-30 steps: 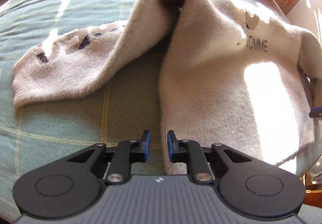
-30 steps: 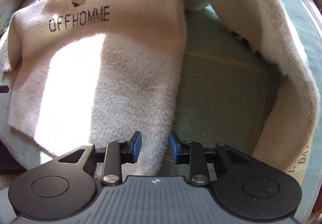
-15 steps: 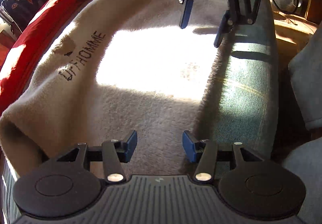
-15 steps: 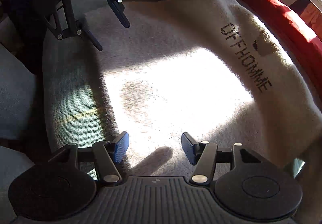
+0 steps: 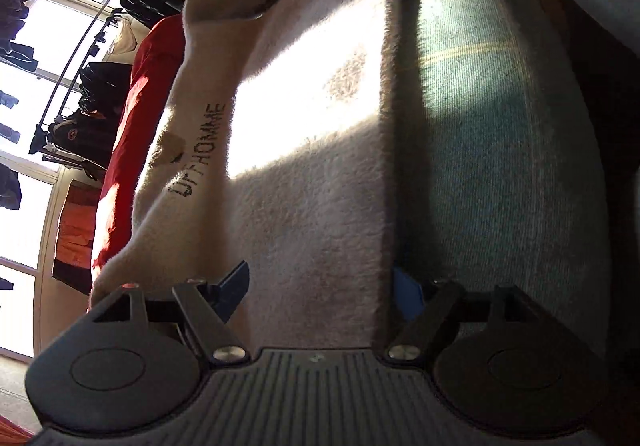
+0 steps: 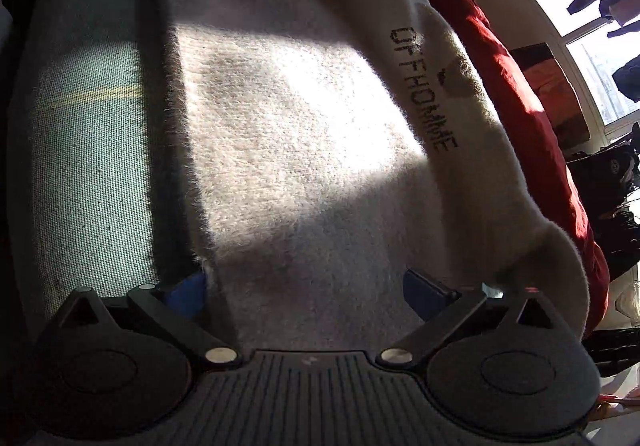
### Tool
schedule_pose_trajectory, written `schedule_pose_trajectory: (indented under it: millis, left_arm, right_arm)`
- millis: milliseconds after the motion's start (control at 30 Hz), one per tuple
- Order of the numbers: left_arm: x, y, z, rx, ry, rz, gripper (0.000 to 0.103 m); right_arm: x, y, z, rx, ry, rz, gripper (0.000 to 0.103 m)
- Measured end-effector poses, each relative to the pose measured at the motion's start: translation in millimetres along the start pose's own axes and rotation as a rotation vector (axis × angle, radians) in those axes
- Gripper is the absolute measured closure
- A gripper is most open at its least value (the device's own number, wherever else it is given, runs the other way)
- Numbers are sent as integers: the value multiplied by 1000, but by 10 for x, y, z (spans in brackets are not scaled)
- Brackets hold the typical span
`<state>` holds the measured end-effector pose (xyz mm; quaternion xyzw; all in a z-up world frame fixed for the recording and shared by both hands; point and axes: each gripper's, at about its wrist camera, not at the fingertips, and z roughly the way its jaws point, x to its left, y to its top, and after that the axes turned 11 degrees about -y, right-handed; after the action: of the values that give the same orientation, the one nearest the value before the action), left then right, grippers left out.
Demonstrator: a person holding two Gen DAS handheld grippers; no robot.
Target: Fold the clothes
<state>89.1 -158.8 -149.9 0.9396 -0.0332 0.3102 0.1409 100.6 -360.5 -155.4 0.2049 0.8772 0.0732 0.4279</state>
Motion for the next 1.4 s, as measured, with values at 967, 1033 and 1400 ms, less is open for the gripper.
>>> schedule_pose_trajectory:
  millis: [967,1033,1400]
  left_arm:
    - [700,135,-82,83,-214,-115,99]
    - [857,119,-185,79,-276,-123,99]
    - [613,66,-416,117,-574,-146,99]
  right_arm:
    - [-407,436,30,9,241,-24,95]
    - [-567,436,8,54,348,29,95]
    - [-383,375,-85,123,708,13,94]
